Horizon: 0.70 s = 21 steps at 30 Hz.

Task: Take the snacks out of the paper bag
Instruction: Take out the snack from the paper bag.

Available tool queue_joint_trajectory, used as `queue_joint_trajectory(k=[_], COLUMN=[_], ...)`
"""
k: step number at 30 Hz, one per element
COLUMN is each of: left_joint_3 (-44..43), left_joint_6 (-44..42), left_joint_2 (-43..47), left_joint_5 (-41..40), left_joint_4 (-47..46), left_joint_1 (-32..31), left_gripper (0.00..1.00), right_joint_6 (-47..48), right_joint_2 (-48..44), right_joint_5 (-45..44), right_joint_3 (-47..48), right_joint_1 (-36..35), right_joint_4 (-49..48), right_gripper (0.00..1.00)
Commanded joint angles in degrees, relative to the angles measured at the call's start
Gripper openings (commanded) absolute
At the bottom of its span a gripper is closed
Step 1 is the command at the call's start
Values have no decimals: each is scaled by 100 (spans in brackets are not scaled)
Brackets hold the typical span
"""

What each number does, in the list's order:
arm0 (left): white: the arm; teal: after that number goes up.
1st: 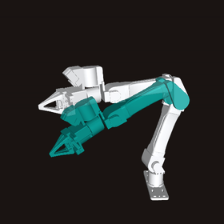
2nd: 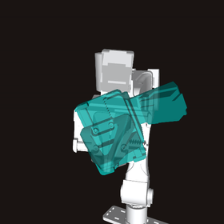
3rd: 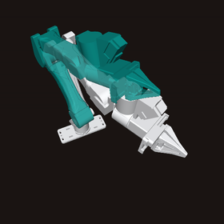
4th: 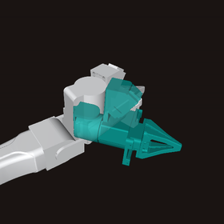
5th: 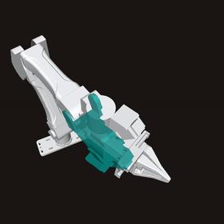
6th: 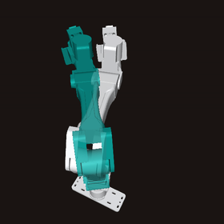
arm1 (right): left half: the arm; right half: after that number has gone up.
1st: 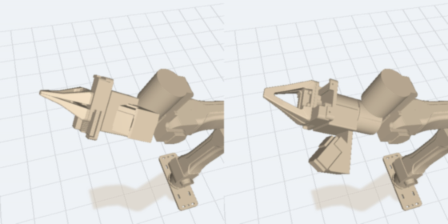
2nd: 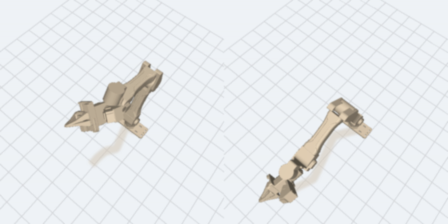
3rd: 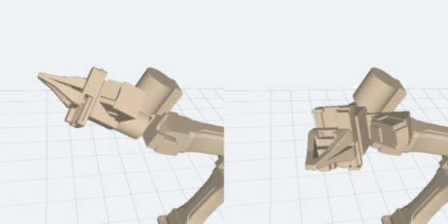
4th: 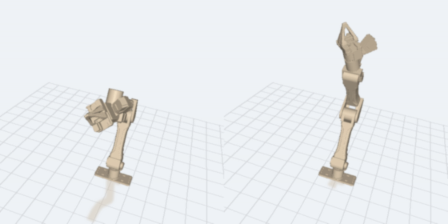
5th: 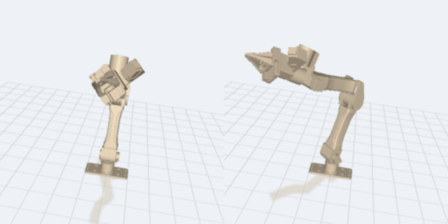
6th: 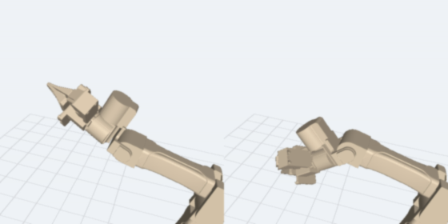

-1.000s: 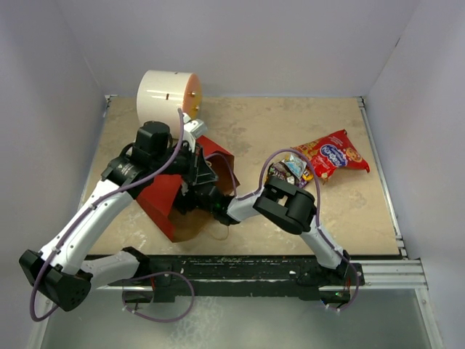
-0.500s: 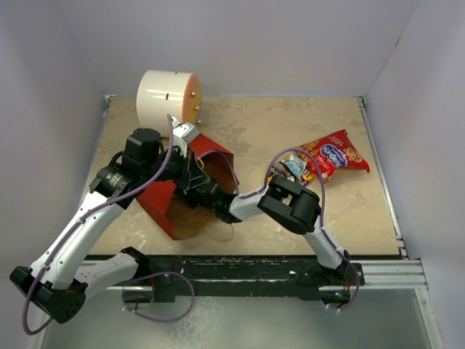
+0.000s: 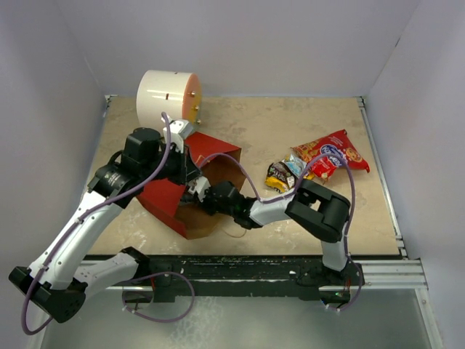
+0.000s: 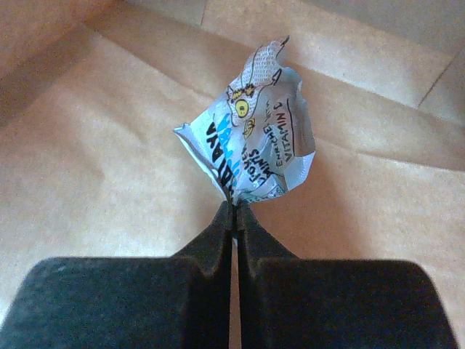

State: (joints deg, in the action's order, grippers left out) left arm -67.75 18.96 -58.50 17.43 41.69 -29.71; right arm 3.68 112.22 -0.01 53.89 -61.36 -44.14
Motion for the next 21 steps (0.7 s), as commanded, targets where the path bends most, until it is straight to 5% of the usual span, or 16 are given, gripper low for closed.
queue_joint_trajectory(k=[1,21], left_joint_3=[-381,-1056], left_joint_6=[241,1253], left_joint_2=[-51,-166], left_joint_5=[-480,-282], left_joint_4=[-230,-559], left_joint_1=[-14,-8], left_gripper=[0,0], right_joint_6=[298,285], right_joint_2=[-744,-4009], right_joint_5=[243,-639], right_joint_3=[-322,-1451], right_joint_1=[-121,-139], right_joint_4=[103,2193], right_gripper=[0,0])
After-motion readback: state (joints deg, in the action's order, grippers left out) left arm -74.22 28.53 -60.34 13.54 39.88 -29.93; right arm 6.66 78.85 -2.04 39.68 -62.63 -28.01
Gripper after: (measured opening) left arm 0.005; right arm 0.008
